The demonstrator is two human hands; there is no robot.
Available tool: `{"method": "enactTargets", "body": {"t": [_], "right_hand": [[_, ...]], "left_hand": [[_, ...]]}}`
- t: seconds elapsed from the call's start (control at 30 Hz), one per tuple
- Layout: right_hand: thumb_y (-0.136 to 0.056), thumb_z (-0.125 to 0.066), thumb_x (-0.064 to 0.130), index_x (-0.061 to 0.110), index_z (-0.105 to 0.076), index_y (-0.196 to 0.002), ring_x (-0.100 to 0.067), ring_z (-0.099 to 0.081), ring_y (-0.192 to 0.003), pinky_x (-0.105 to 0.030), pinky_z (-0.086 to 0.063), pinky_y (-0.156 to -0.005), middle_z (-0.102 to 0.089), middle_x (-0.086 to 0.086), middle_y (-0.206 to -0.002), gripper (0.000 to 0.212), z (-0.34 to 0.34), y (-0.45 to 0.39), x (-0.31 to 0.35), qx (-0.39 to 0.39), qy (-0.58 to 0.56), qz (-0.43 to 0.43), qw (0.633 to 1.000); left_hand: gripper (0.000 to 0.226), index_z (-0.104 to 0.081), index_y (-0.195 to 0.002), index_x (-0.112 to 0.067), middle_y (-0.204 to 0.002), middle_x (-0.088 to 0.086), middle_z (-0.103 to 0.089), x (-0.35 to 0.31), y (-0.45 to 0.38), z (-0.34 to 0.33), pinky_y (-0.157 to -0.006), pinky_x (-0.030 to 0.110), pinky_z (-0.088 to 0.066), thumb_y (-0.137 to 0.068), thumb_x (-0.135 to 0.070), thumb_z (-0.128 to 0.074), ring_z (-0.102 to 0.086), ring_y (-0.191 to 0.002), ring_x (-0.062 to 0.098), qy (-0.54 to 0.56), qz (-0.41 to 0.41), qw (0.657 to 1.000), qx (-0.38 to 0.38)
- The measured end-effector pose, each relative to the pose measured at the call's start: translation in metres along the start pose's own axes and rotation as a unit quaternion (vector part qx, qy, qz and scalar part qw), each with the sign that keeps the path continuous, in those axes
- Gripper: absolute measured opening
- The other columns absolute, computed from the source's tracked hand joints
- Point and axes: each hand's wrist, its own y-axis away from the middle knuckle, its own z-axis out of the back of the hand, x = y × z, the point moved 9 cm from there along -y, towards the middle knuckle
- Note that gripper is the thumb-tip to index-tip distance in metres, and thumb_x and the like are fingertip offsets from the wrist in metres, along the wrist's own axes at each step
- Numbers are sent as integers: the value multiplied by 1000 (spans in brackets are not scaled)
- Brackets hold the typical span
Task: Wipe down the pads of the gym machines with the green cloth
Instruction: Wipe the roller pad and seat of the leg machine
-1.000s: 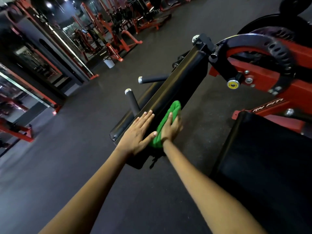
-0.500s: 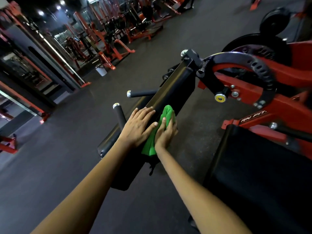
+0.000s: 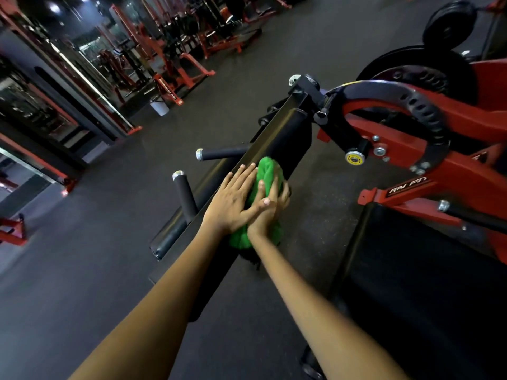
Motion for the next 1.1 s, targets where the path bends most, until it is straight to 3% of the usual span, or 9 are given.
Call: {"method": "enactTargets", "body": {"t": [0.17, 0.33, 0.43, 0.53, 0.6, 0.73, 0.83, 0.97, 1.1], "right_hand": [[-87, -37, 42, -5, -52, -129, -45, -44, -120, -32, -28, -102, -44, -30, -133, 65, 3, 19, -40, 49, 10, -15, 999], [-96, -42, 30, 7, -48, -138, -38, -46, -120, -47, -36, -103, -45, -23, -132, 48, -6, -38, -33, 23, 29, -24, 999], [-99, -45, 29, 10, -45, -140, -33, -42, -124, -39, -32, -106, -44, -21, -136, 45, -4, -40, -37, 19, 23, -9, 1000], [-98, -37, 47, 1, -51, -133, -26, -40, -124, -32, -29, -106, -48, -25, -134, 59, -4, -12, -32, 35, 37, 56, 997], [-96, -33, 54, -5, -58, -123, -30, -45, -116, -29, -29, -100, -53, -30, -124, 70, 0, -13, -38, 16, 23, 64, 998], [-93, -44, 29, -6, -57, -125, -44, -51, -112, -32, -32, -96, -53, -32, -119, 49, -3, -91, -35, -2, 37, 17, 999], [-93, -45, 30, -4, -58, -124, -44, -49, -116, -38, -32, -99, -51, -31, -128, 48, -8, -107, -4, -5, 31, 88, 996], [-96, -40, 44, 0, -52, -132, -26, -37, -131, -25, -22, -110, -46, -15, -140, 57, -4, -45, -14, 33, 28, 143, 989], [-95, -44, 31, -3, -51, -131, -36, -44, -129, -18, -20, -106, -49, -21, -137, 50, -12, -89, -35, 22, 18, 87, 996]], "left_hand": [[91, -23, -150, -13, -157, 3, -23, 3, 0, 1, -120, 36, -5, -82, -73, -24, -12, -146, 13, 34, 7, 999, -8], [86, -26, -150, -13, -157, 2, -22, 6, -2, -1, -120, 34, -2, -84, -69, -23, -10, -146, 10, 22, 1, 1000, -10], [81, -34, -147, -13, -154, 1, -29, 6, -3, 0, -120, 32, -3, -86, -65, -24, -19, -145, 12, 30, 2, 999, -24], [64, -58, -126, -11, -128, 5, -59, 8, -14, 15, -116, 37, -18, -92, -54, -26, -49, -126, 21, 60, 13, 994, -87], [61, -62, -116, -10, -109, 6, -61, 2, -42, 17, -113, 41, -23, -95, -51, -22, -55, -111, 26, 36, 1, 996, -87], [66, -39, -143, -14, -155, 2, -28, 2, -87, -7, -117, 36, -5, -96, -53, -18, -21, -144, 17, 29, -7, 1000, 1], [52, -22, -150, -19, -159, -5, -12, 11, -100, -24, -117, 33, 0, -103, -39, -27, -4, -147, 13, 90, 16, 994, 52], [47, -26, -149, -21, -157, -7, -20, 16, -110, -17, -116, 30, -1, -104, -35, -24, -6, -146, 11, 142, 30, 989, 41], [50, -18, -152, -20, -159, -7, -13, 12, -126, -24, -117, 33, -2, -104, -34, -23, -3, -147, 12, 84, 34, 995, 52]]}}
